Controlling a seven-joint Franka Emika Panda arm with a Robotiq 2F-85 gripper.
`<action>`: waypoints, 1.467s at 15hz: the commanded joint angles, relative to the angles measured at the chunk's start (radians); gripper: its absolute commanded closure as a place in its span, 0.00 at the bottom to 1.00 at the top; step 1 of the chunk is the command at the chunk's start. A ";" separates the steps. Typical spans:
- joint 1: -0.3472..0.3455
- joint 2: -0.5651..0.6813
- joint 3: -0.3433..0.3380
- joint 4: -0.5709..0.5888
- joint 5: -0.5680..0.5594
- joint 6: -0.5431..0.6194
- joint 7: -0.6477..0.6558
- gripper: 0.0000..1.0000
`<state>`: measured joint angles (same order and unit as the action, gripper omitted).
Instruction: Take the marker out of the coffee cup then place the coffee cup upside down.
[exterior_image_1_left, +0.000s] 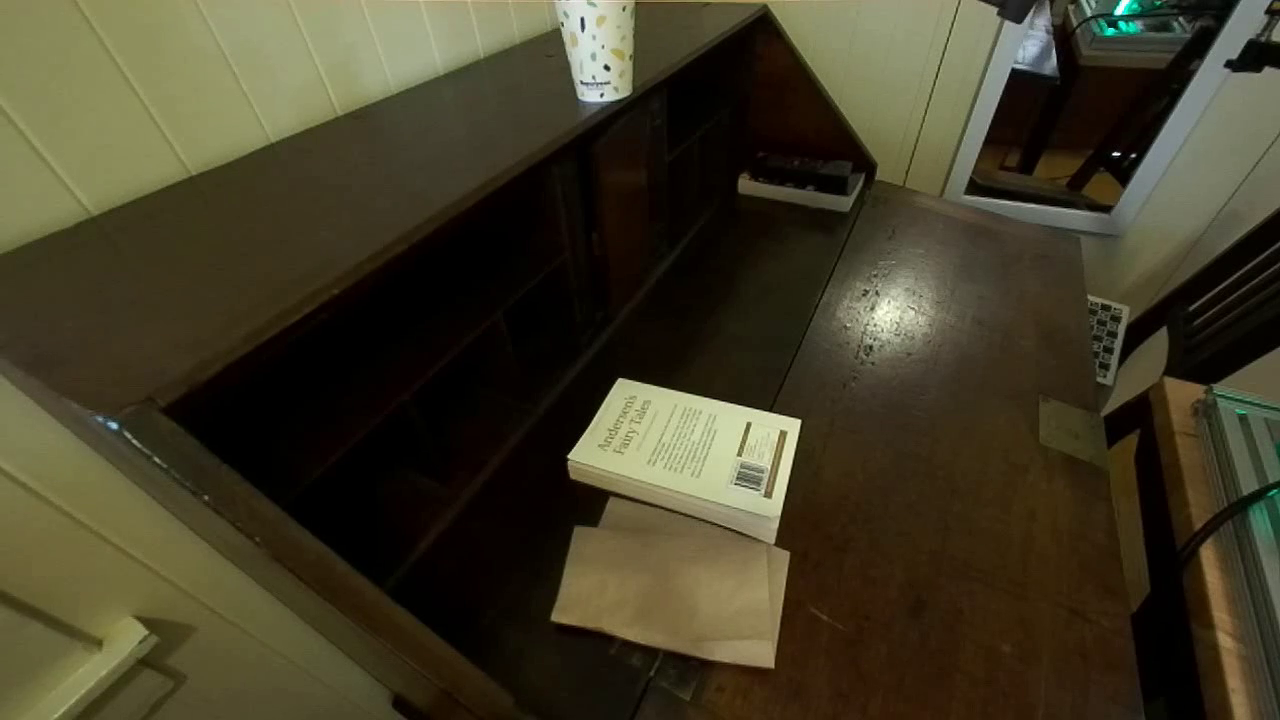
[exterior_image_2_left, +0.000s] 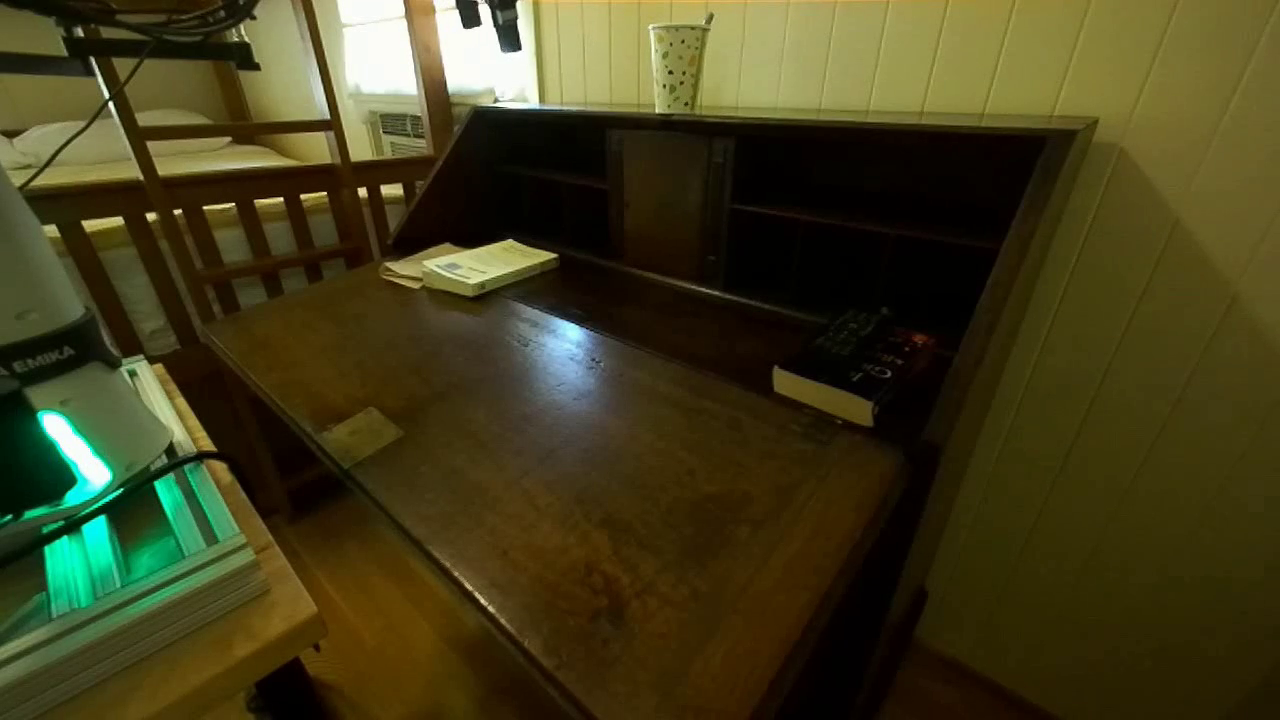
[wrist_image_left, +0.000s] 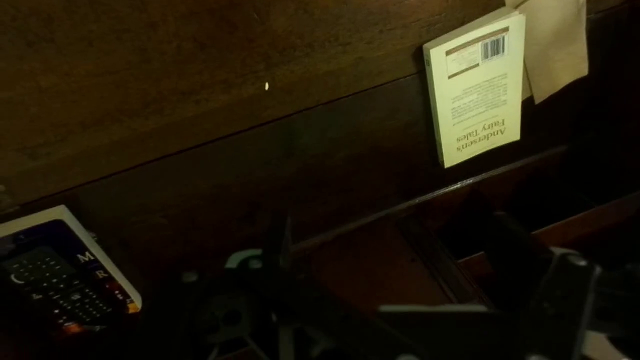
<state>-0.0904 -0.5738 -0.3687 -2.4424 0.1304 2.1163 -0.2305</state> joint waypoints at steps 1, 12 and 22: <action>-0.020 0.102 0.018 0.097 0.067 0.080 0.046 0.00; 0.028 0.450 0.107 0.492 0.164 0.219 0.044 0.00; 0.000 0.683 0.199 0.758 0.128 0.214 0.071 0.00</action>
<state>-0.0671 0.0323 -0.2022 -1.7828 0.2671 2.3417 -0.1872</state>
